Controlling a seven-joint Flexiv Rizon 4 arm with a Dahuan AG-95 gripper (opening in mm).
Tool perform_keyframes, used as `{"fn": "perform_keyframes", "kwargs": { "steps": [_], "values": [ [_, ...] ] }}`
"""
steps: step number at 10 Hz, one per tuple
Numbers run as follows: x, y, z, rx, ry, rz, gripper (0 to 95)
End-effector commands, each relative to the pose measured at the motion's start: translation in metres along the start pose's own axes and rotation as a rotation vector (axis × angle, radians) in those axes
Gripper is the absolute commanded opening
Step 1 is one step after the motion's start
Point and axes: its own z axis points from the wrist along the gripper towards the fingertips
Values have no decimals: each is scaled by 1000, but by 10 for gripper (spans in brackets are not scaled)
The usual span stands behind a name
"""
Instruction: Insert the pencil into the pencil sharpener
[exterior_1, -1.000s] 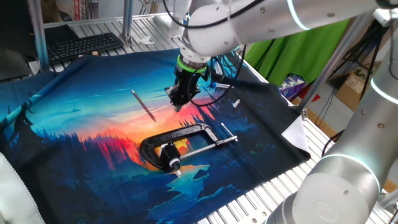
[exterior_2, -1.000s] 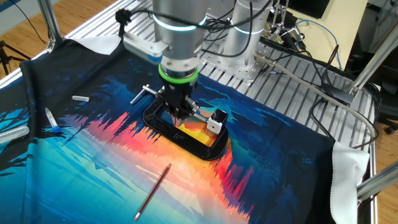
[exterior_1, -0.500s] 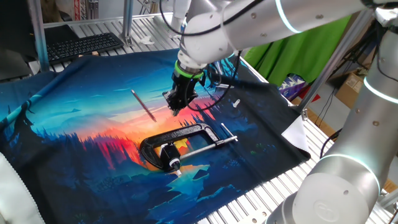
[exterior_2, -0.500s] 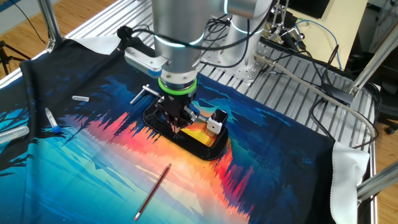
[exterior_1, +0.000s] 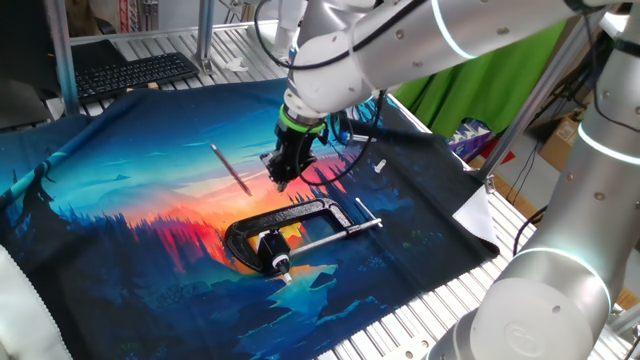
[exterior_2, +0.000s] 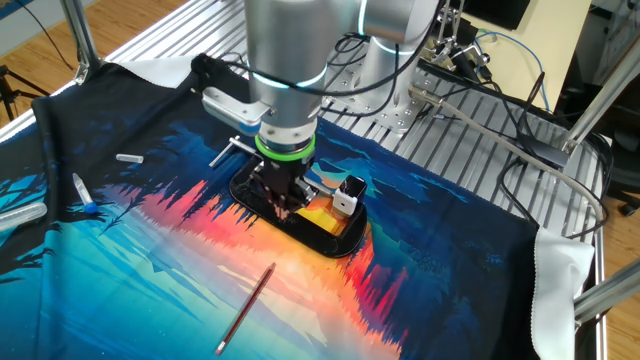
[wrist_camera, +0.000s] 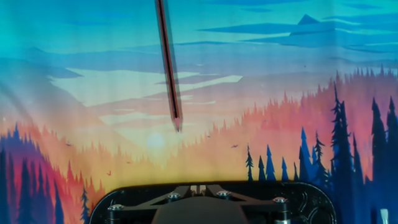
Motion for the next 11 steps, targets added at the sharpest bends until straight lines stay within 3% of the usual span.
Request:
{"fn": "perform_keyframes", "kwargs": {
  "steps": [1, 11],
  "values": [
    [0, 0, 2, -1, 1, 3, 0],
    [-13, -3, 29, 1, 4, 13, 0]
  ]
}}
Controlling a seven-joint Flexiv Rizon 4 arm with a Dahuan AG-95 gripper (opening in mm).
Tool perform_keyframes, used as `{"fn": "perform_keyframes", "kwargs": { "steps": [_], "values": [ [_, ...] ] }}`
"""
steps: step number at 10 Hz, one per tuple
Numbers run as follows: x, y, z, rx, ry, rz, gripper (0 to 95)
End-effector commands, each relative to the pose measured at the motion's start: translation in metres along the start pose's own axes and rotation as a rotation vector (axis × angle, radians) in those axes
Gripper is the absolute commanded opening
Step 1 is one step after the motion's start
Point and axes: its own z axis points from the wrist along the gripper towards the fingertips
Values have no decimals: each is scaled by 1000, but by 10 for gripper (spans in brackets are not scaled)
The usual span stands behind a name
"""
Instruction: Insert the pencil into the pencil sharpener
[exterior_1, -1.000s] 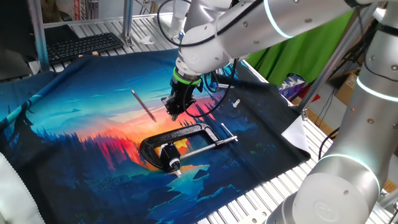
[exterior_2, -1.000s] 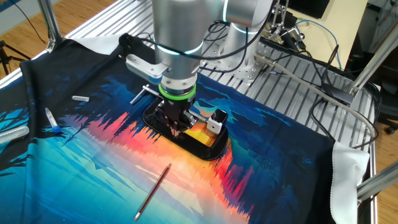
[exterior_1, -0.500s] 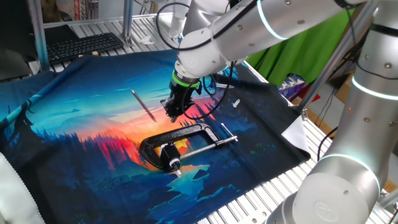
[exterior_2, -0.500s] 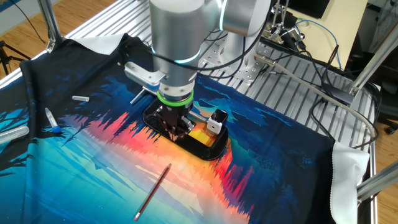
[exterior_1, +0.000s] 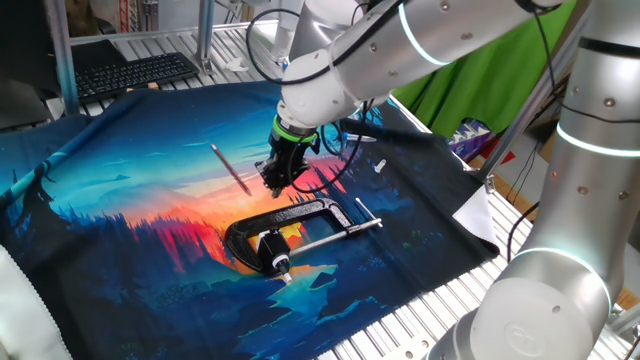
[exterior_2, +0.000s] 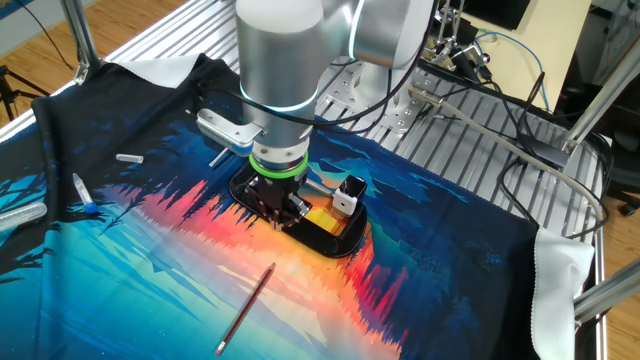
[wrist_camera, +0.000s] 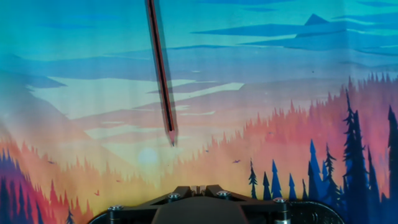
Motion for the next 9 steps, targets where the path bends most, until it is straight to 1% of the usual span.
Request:
{"fn": "perform_keyframes", "kwargs": {
  "steps": [1, 4, 6, 8, 9],
  "values": [
    [-2, 0, 4, -1, -1, 2, 0],
    [-4, 1, 5, -2, 5, 6, 0],
    [-4, 1, 5, -2, 2, 2, 0],
    [-4, 1, 5, 0, 11, -9, 0],
    [-4, 1, 5, 3, 22, -5, 0]
  ]
}}
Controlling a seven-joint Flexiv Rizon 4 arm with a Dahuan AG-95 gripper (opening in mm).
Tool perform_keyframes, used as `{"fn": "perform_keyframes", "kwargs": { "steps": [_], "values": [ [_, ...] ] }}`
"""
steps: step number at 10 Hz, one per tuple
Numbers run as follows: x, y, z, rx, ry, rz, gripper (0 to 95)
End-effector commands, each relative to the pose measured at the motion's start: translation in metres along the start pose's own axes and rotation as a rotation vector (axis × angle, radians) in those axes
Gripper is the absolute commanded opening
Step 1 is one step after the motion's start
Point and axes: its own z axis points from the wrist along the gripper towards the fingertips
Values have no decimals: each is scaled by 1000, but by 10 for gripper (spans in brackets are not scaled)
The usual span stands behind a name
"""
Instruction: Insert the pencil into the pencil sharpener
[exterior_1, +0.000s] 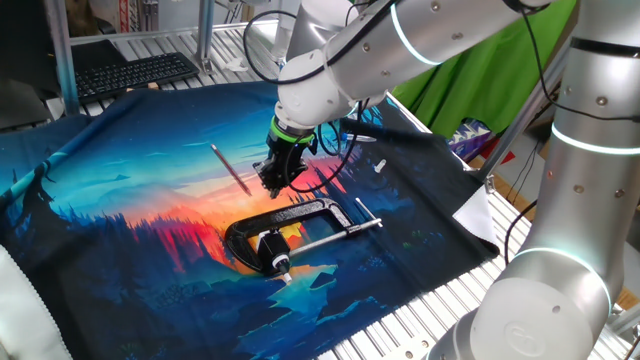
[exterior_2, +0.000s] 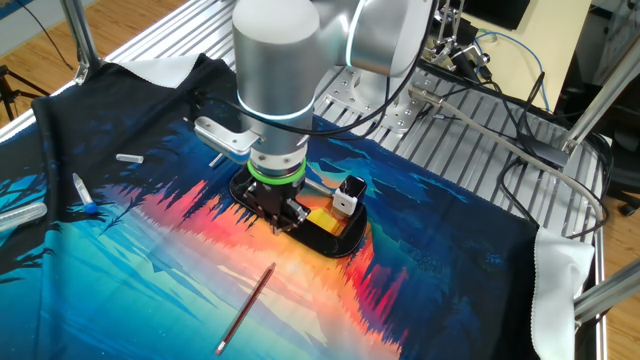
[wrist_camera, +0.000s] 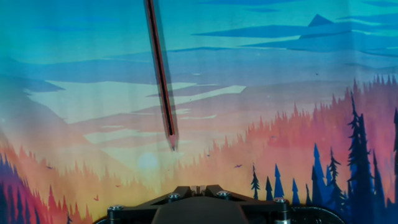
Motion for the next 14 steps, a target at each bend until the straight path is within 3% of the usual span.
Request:
{"fn": "perform_keyframes", "kwargs": {
  "steps": [1, 3, 10, 14],
  "values": [
    [-1, 1, 0, 2, 25, 8, 0],
    [-1, 1, 0, 3, 37, 11, 0],
    [0, 1, 1, 9, 33, 11, 0],
    [0, 1, 1, 8, 68, 9, 0]
  ]
}}
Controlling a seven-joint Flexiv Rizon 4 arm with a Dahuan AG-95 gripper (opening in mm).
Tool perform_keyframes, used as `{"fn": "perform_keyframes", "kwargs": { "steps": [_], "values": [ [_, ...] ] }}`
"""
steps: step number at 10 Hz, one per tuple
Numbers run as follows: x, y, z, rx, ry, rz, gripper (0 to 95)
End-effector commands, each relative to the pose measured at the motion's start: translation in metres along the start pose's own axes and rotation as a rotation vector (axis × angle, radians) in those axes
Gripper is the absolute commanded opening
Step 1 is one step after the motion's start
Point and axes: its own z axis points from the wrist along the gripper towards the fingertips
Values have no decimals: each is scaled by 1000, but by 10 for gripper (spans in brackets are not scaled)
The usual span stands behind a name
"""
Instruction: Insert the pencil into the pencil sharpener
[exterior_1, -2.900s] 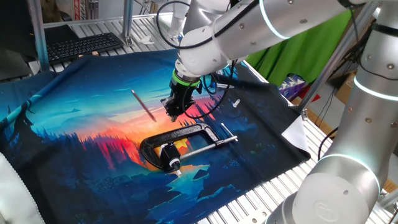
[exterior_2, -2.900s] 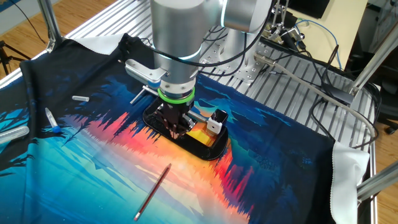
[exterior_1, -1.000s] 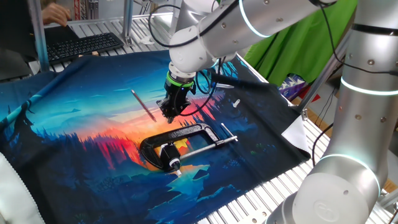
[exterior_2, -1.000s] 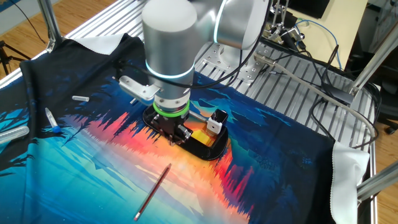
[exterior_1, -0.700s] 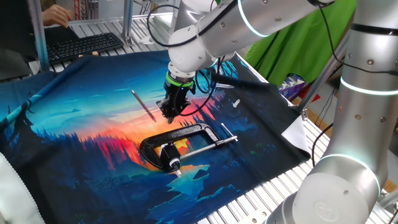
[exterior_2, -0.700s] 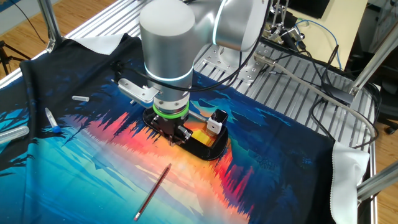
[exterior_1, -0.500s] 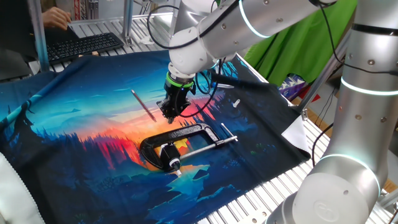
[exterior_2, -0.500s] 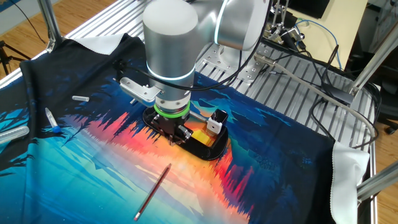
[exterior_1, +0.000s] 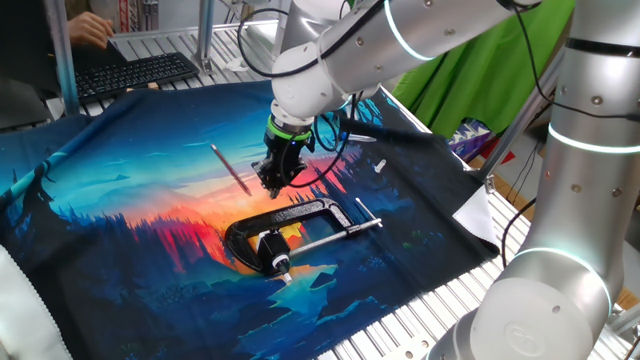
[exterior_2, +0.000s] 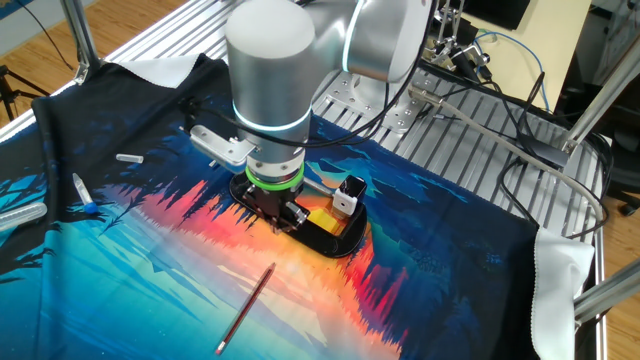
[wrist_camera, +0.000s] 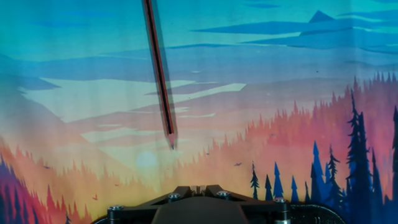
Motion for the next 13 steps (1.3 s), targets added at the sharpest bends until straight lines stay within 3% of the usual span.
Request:
{"fn": "perform_keyframes", "kwargs": {
  "steps": [1, 5, 6, 13],
  "values": [
    [-1, 0, 0, -6, 7, 0, 0],
    [-3, 2, 2, -7, -1, -8, 0],
    [-5, 4, 3, -8, -2, -4, 190],
    [-30, 21, 10, -8, -6, 1, 190]
  ]
}}
